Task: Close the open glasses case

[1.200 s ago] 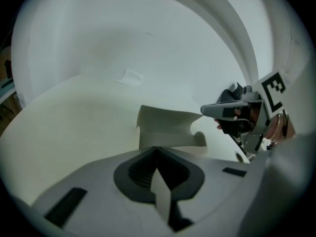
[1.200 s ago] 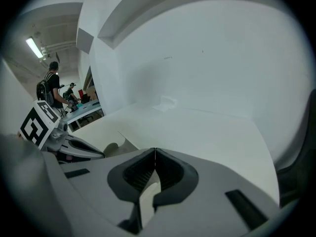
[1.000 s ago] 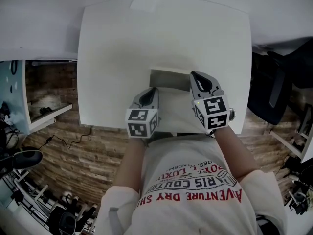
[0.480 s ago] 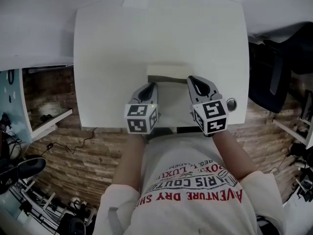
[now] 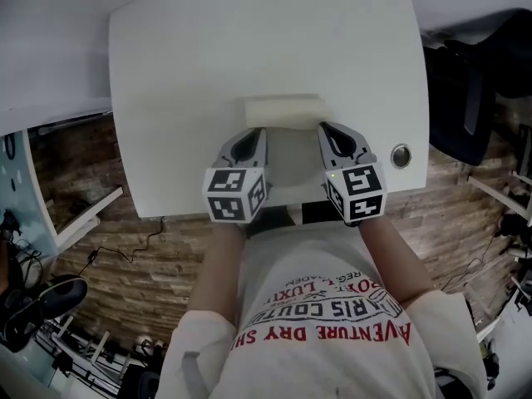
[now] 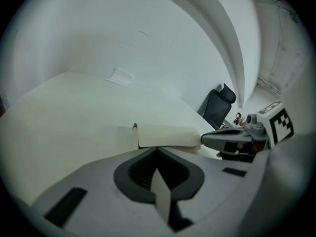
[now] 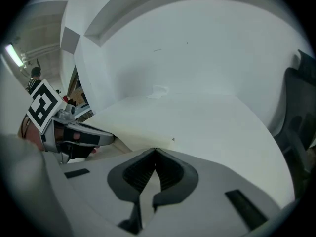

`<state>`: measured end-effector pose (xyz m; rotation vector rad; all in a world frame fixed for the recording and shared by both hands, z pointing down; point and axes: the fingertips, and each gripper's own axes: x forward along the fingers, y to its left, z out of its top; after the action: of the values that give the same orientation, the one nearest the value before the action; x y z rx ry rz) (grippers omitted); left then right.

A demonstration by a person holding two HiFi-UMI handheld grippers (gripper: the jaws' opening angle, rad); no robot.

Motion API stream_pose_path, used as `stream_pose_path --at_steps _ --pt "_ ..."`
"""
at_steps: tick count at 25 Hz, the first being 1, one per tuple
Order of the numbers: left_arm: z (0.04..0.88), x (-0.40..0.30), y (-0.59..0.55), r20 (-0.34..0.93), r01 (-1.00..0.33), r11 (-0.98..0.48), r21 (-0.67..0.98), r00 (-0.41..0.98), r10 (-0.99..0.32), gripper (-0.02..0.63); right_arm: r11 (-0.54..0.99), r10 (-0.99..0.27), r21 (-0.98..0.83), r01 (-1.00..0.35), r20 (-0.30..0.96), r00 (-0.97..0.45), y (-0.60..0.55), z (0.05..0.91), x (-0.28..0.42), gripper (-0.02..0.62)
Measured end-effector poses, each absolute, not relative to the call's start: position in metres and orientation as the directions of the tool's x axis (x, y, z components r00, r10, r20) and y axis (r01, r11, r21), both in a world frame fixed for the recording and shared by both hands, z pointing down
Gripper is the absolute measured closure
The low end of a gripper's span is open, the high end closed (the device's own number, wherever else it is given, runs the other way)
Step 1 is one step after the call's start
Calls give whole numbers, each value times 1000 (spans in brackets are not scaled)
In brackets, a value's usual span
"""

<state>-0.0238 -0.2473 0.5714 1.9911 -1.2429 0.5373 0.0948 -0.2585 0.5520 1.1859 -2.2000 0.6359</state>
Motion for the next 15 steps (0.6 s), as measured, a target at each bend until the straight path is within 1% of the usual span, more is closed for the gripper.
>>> stream_pose_path --at_steps 4,9,15 --pt "574 -23 -246 663 -884 -301 358 468 -584 598 479 -615 -138 -867 652 -444 -257 556 95 583" --pt "574 -24 -235 690 -870 -348 349 490 -533 598 453 -620 -128 -882 666 -415 -253 562 95 583" --pt "564 -24 -233 663 -861 -361 357 506 -552 598 429 -633 -115 -896 669 -389 -253 564 97 583"
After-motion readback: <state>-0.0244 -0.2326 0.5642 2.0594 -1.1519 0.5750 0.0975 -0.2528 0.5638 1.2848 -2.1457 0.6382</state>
